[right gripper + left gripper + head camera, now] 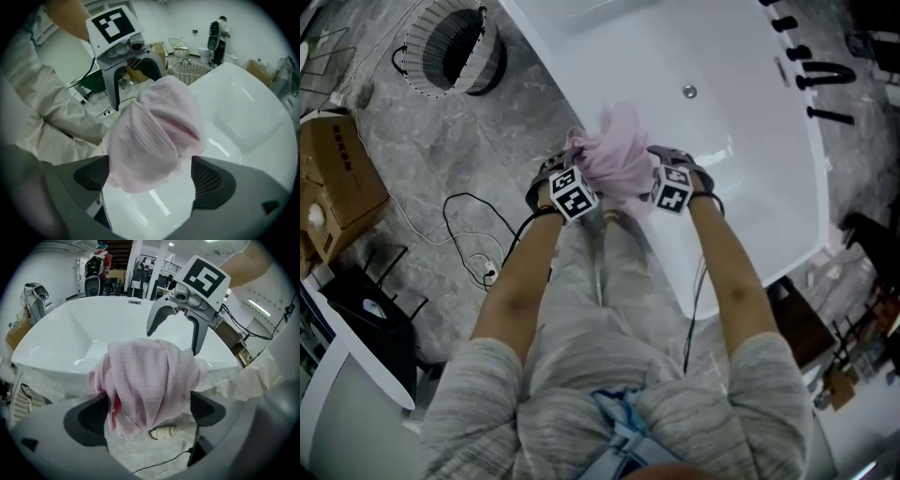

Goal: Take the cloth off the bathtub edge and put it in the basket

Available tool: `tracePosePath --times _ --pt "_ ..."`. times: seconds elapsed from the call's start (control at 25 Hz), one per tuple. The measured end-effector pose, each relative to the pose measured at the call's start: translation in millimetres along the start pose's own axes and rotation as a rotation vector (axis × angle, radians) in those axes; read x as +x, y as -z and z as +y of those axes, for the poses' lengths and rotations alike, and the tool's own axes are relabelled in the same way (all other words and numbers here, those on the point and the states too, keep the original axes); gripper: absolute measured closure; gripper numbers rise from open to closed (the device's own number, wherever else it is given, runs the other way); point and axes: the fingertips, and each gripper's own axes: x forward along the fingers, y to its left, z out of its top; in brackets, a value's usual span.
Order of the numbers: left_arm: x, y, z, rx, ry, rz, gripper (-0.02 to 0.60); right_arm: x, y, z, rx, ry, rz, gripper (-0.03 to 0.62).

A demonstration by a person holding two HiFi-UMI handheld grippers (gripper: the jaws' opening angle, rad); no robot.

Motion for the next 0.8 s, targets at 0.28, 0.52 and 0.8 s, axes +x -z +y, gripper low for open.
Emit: tracePosePath --times 0.28,0.52,0.8 --pt "10.4 -6.9 0.9 -0.029 0.004 -0.014 0.041 15.3 -19.3 -16.4 -0.384 0.094 0.078 0.079" --pt "21.0 -14.2 2.3 -0.057 0.005 -0.032 0.043 21.1 -33.1 -31.1 -0.562 0.12 0.117 0.065" --pt "31.5 -18.7 1.9 -0.112 0.004 -0.091 0.043 33.1 -38.5 -30.0 -0.632 0.0 0.174 0.065"
